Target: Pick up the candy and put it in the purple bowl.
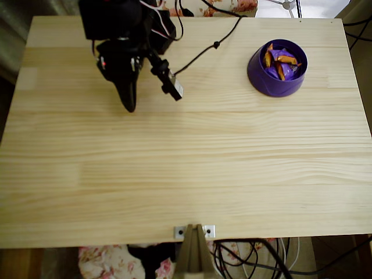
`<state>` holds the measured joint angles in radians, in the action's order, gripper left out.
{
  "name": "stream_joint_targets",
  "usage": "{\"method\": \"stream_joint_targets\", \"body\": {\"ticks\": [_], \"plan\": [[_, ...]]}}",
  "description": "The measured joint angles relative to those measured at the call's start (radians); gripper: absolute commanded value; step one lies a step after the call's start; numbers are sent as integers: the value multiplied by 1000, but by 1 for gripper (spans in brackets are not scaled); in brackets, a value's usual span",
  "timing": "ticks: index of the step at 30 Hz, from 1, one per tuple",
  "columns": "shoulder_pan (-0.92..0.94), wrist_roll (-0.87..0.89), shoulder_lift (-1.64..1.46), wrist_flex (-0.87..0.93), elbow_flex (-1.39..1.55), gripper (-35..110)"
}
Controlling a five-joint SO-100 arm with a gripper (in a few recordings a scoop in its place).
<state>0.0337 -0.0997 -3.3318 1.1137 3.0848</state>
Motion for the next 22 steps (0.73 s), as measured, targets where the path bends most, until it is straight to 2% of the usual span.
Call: {"method": "stream_joint_targets", "body": {"ticks": [6,22], "plan": [[72,74,0,17,0,0],[35,51,0,17,0,0]]}}
